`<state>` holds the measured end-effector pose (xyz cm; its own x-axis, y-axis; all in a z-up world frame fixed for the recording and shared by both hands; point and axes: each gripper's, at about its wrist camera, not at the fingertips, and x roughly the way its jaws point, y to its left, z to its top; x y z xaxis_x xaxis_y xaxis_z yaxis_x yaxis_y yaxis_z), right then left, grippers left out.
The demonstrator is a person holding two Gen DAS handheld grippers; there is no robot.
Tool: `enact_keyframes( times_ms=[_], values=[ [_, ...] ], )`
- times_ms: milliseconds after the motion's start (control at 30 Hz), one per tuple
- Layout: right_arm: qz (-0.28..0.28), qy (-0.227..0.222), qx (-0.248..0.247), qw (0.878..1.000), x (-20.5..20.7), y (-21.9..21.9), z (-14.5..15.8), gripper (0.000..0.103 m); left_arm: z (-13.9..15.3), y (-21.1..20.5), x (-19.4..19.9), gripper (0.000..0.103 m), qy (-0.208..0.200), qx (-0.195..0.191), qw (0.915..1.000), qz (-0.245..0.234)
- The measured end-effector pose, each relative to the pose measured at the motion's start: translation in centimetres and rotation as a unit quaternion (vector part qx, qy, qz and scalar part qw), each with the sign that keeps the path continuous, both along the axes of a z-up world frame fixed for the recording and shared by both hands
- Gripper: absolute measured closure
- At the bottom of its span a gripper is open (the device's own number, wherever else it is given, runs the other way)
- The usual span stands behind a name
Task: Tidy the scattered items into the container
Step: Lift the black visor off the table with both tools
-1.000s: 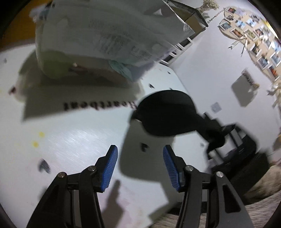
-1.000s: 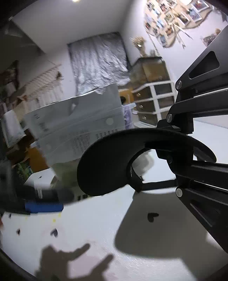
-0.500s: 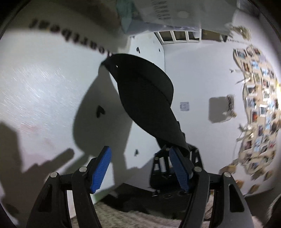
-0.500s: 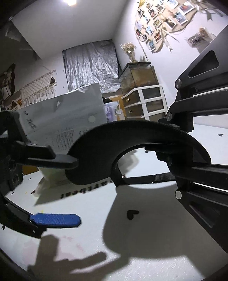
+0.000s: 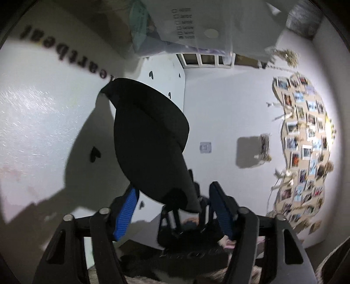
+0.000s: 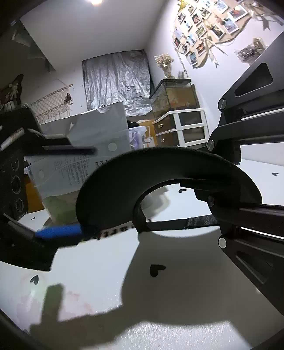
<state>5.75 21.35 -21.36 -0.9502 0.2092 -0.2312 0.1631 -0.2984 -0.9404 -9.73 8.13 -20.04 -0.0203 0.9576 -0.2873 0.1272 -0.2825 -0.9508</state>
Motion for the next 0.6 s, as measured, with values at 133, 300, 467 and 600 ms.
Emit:
enact_keyframes(
  times_ms=[133, 300, 467, 600],
  values=[
    [-0.020, -0.008, 0.003, 1.000, -0.6, 0.5, 0.1, 0.094, -1.2, 0.7, 0.1, 0.078, -0.044, 0.028, 0.9982, 0.031],
    [-0.048, -0.027, 0.001, 0.998, -0.4, 0.6, 0.4, 0.053, -1.8, 1.2, 0.2, 0.084, -0.069, 0.055, 0.9937, 0.069],
    [-0.060, -0.028, -0.036, 0.997, 1.5, 0.0, 2.4, 0.033, -2.0, 1.6, -0.2, 0.085, -0.077, 0.064, 0.9916, 0.083],
    [-0.080, -0.029, -0.037, 0.996, 1.4, 0.0, 3.0, 0.069, -2.4, 1.6, -0.2, 0.086, -0.084, 0.069, 0.9904, 0.085]
  ],
)
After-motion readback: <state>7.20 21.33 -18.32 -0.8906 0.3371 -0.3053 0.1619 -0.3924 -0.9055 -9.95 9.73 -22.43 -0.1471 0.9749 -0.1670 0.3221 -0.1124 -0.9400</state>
